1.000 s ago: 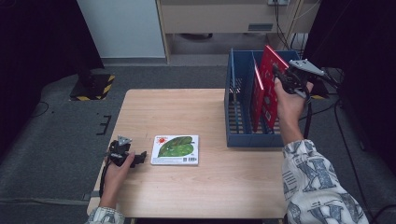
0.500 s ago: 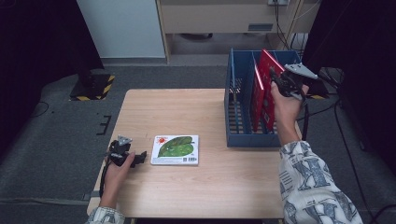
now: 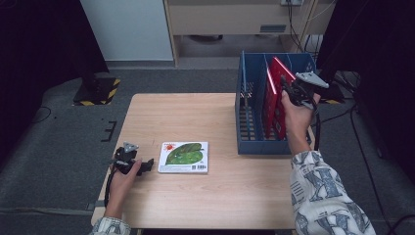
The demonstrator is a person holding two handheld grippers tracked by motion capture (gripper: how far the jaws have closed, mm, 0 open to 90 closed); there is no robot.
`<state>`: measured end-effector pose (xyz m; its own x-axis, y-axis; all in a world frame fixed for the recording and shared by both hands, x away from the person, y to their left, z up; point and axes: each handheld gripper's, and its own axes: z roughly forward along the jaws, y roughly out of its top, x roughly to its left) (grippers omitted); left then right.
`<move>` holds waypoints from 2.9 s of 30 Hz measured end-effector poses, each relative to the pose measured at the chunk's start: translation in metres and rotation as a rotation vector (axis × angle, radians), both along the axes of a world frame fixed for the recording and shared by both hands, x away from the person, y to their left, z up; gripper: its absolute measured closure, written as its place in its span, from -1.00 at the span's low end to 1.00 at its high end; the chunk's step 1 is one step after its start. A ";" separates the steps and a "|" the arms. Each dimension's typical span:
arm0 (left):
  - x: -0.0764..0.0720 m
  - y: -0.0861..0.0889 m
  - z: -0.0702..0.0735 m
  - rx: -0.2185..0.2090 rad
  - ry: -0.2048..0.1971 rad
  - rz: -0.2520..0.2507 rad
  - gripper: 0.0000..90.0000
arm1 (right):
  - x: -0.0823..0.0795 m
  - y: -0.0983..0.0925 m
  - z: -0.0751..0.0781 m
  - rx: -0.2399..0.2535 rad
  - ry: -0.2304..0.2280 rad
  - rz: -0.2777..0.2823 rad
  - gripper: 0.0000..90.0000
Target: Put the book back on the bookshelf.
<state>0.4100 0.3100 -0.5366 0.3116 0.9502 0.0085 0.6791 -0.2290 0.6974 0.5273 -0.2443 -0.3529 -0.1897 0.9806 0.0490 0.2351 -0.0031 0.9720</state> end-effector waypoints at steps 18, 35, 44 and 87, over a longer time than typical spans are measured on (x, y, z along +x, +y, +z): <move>0.000 0.000 0.000 0.000 0.000 0.000 -0.99 | -0.001 -0.005 -0.026 0.014 0.027 -0.013 0.76; 0.000 -0.001 0.000 -0.001 0.000 0.000 -0.99 | -0.011 0.000 -0.021 -0.035 0.093 -0.006 0.74; -0.001 -0.001 0.000 0.000 0.000 0.000 -0.99 | -0.021 -0.004 -0.020 -0.047 0.138 0.021 0.72; -0.001 -0.001 0.000 0.000 -0.001 0.000 -0.99 | -0.023 0.003 0.001 -0.103 0.225 0.086 0.65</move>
<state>0.4094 0.3091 -0.5367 0.3117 0.9501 0.0087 0.6787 -0.2290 0.6978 0.5043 -0.2416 -0.3516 -0.2680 0.9634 0.0005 0.4405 0.1221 0.8894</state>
